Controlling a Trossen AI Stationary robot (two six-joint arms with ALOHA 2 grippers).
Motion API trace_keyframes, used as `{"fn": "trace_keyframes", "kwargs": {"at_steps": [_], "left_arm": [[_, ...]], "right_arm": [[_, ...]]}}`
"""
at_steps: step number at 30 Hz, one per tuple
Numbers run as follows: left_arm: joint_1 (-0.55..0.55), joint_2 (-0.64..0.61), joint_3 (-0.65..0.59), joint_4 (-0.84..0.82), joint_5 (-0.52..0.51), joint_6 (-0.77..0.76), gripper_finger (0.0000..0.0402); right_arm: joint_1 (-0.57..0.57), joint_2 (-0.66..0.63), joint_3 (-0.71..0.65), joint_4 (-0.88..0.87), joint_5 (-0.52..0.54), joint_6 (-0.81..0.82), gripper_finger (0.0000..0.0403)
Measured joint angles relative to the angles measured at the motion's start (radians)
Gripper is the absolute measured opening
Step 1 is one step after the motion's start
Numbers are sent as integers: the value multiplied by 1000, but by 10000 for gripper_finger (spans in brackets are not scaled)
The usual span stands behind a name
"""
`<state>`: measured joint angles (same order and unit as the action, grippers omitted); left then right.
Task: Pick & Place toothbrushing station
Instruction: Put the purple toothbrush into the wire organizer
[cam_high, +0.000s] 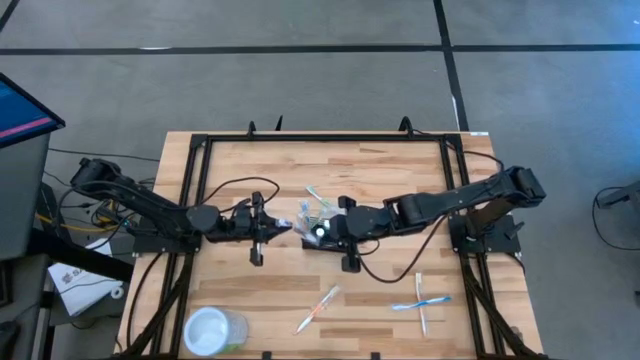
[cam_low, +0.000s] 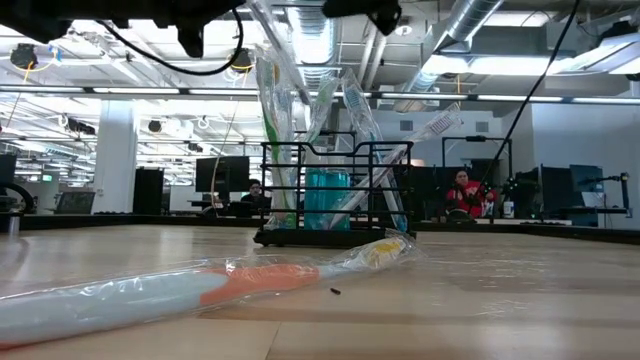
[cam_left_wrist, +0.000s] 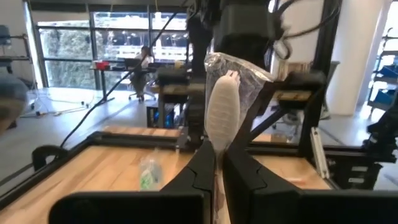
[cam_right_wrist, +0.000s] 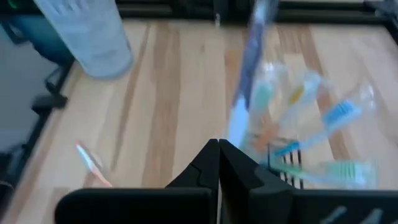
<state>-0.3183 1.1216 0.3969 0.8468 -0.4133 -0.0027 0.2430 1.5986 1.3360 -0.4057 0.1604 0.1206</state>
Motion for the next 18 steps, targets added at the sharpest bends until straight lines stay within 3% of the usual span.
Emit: {"fn": "trace_keyframes", "kwargs": {"at_steps": [6,13,18], "left_arm": [[7,-38,6,-68,-26,-11,3],[54,-48,148,-423,-31,-89,3],[79,-48,218,-525,-6,-100,3]], "right_arm": [[20,-23,0,-52,2,11,0],[45,-24,0,-83,2,25,0],[49,-24,0,-92,2,32,0]]}}
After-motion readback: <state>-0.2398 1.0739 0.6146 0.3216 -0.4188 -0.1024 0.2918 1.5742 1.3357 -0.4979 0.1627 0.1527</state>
